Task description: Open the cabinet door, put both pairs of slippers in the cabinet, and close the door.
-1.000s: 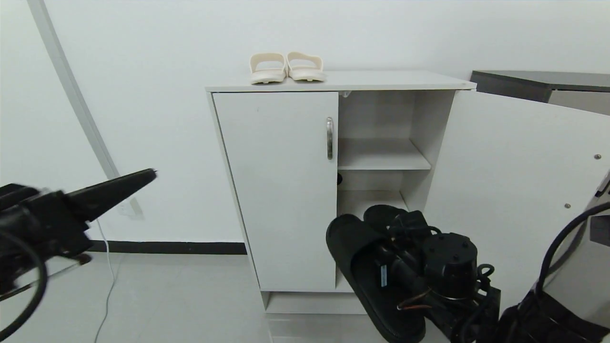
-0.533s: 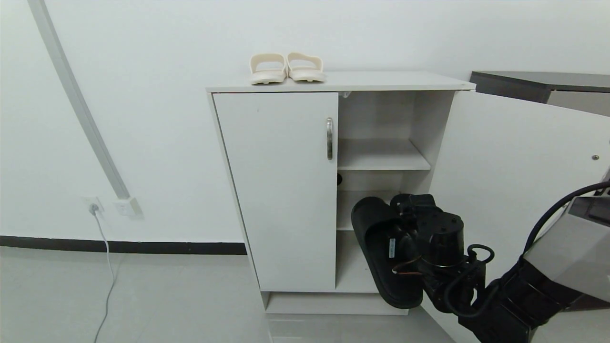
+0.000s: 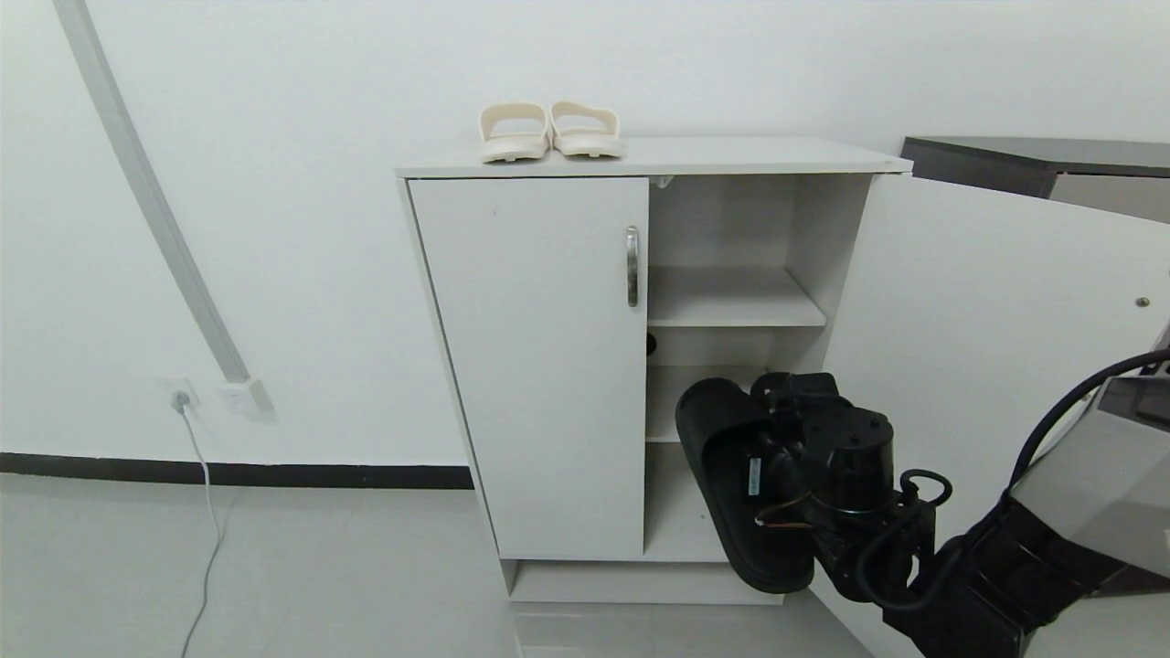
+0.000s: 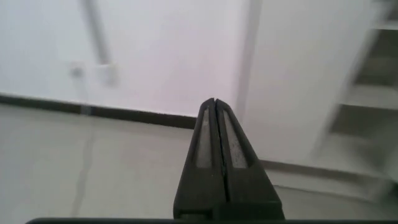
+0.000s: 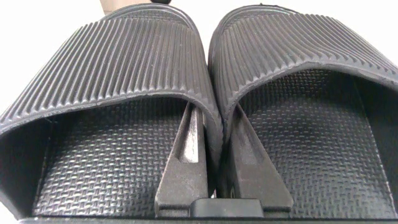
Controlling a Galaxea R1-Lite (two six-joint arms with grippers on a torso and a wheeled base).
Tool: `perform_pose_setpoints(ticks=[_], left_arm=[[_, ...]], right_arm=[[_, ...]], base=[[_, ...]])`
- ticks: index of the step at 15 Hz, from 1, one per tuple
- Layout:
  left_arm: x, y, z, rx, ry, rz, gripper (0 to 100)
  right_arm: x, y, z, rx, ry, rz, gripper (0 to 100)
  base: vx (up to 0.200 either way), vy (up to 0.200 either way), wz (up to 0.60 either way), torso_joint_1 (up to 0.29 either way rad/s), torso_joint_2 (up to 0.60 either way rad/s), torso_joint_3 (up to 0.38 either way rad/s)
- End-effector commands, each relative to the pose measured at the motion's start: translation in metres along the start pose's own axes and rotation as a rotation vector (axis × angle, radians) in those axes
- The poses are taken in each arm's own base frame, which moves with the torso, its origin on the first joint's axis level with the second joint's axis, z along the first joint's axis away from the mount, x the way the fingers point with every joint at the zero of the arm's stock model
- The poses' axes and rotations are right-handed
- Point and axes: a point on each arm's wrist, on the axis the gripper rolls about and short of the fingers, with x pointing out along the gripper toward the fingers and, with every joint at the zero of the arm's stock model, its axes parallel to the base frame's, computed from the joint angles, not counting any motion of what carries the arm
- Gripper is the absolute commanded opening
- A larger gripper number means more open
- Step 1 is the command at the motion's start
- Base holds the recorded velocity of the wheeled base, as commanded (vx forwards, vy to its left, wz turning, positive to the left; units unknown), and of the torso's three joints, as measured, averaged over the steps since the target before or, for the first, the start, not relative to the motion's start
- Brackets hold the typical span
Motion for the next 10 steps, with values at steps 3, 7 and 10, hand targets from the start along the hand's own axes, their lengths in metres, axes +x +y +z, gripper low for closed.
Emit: perform_pose_setpoints(ticks=[3, 7, 10], left_arm=[[0.001, -0.002, -0.012, 0.055, -0.002, 0.027, 0], [0.010, 0.001, -0.009, 0.097, 0.099, -0.332, 0], [0.006, 0.006, -0.011, 0.022, 0.037, -0.396, 0]], right_arm=[[-0.002, 0.000, -0.001, -0.004, 0.004, 0.002, 0], [-0.003, 0.001, -0.003, -0.010, 0.009, 0.006, 0], [-0.004, 0.000, -0.005, -0.013, 0.015, 0.003, 0]], base=[[0.000, 0.000, 0.00, 0.000, 0.00, 0.000], [0.000, 0.000, 0.00, 0.000, 0.00, 0.000], [0.000, 0.000, 0.00, 0.000, 0.00, 0.000]])
